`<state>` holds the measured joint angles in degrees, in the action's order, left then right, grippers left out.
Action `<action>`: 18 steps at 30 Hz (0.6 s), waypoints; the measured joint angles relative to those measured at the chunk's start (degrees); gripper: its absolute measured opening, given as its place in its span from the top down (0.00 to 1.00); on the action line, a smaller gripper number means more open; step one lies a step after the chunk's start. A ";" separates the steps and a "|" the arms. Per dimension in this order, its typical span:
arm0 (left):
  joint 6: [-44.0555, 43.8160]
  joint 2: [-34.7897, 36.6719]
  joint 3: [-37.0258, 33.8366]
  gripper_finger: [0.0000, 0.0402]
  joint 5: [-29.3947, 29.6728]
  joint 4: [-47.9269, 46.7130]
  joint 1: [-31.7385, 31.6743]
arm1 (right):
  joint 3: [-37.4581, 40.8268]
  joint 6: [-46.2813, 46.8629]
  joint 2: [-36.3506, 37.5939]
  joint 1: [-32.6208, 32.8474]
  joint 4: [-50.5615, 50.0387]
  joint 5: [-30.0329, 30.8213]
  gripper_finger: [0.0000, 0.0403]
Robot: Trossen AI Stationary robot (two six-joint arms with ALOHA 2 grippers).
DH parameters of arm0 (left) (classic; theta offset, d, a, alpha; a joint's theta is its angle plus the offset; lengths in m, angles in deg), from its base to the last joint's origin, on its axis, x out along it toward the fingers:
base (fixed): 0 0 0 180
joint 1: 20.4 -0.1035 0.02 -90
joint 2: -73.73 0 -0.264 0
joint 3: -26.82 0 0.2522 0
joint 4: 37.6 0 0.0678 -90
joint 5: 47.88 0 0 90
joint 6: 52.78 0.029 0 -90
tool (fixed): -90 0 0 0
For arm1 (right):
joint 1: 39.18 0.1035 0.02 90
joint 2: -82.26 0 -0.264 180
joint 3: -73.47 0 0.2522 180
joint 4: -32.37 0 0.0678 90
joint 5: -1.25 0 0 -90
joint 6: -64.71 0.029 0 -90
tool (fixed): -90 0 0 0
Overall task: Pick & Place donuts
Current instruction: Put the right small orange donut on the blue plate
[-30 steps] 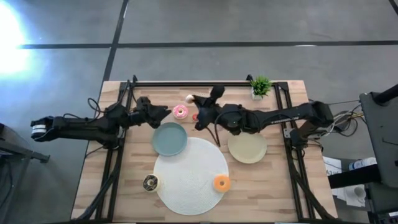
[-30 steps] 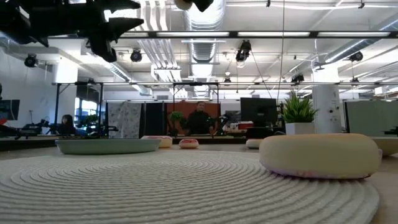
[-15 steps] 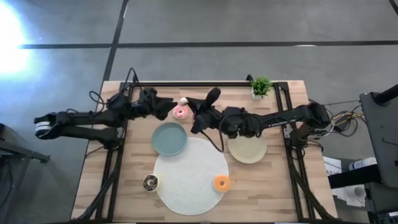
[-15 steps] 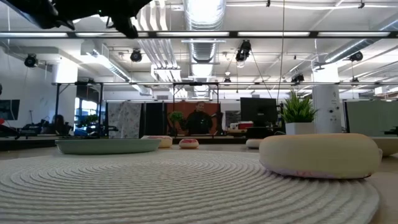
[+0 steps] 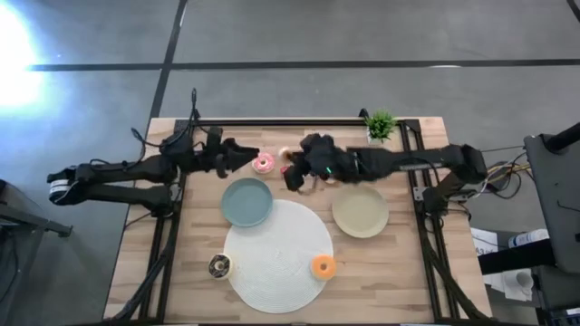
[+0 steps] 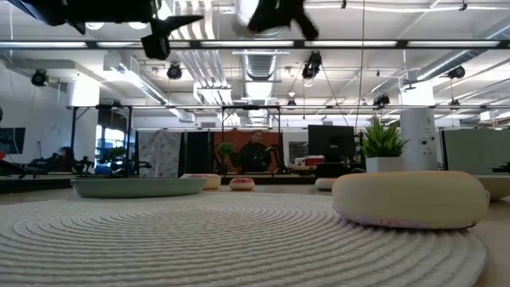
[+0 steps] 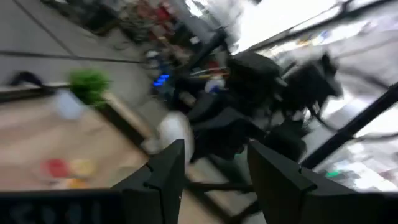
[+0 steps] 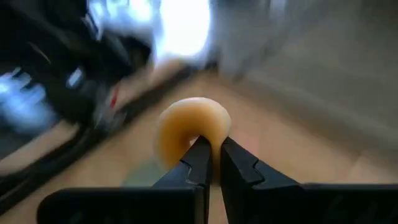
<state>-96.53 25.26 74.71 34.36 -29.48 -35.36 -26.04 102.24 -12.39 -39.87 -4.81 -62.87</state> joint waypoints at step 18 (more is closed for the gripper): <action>34.56 -1.93 8.34 0.63 15.29 -43.43 15.14 | 3.22 22.20 -17.34 -17.24 4.08 -72.49 0.97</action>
<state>-61.97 23.33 83.05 49.64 -72.92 -20.22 -22.82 124.44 -29.73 -57.11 -0.73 -135.36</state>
